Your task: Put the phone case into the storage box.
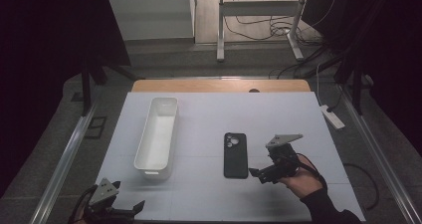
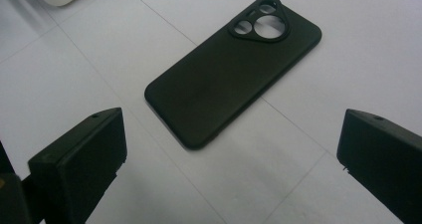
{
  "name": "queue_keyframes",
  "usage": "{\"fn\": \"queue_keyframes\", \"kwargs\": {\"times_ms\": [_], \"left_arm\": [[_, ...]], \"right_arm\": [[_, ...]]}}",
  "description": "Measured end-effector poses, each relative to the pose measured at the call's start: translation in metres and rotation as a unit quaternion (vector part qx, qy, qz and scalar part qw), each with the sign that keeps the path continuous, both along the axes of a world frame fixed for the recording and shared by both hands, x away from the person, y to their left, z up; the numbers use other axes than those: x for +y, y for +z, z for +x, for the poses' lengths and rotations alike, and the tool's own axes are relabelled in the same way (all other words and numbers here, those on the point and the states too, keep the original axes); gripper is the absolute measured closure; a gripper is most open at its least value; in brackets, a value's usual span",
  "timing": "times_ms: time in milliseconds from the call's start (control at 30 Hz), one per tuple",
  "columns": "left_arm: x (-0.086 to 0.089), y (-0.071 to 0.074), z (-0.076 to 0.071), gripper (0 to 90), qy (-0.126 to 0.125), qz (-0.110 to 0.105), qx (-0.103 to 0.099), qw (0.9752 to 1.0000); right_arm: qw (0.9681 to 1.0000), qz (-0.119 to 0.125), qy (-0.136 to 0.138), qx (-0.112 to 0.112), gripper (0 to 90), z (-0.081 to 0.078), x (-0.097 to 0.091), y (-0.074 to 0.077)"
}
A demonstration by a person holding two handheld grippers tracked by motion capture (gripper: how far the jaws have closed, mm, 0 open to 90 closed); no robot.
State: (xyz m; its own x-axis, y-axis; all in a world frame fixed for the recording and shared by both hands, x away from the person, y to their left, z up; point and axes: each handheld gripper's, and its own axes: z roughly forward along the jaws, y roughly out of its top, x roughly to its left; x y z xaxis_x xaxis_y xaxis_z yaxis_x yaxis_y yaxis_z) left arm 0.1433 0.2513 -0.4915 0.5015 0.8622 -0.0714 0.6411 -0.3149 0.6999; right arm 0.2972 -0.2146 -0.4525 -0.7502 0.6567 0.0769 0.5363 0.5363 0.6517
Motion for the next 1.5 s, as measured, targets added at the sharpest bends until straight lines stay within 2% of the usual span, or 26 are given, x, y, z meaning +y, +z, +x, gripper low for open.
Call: {"fn": "queue_keyframes", "kwargs": {"times_ms": [733,1033,1267,1500], "left_arm": [[-0.001,0.0,0.0,0.0,-0.003,0.003,-0.001,1.0],[-0.001,0.0,0.0,0.0,-0.004,0.005,0.0,1.0],[-0.002,0.0,0.0,0.0,-0.006,0.008,0.001,0.9999],[-0.002,0.0,0.0,0.0,-0.008,0.011,0.001,0.9999]], "right_arm": [[0.9998,-0.001,0.022,0.001,0.0,0.016,0.022,-0.001],[0.9994,-0.014,0.031,0.001,0.0,0.025,0.032,-0.004],[0.9993,-0.016,0.03,0.014,0.0,0.034,0.04,-0.008],[0.9986,-0.034,0.036,0.02,0.0,0.038,0.049,-0.012]]}}
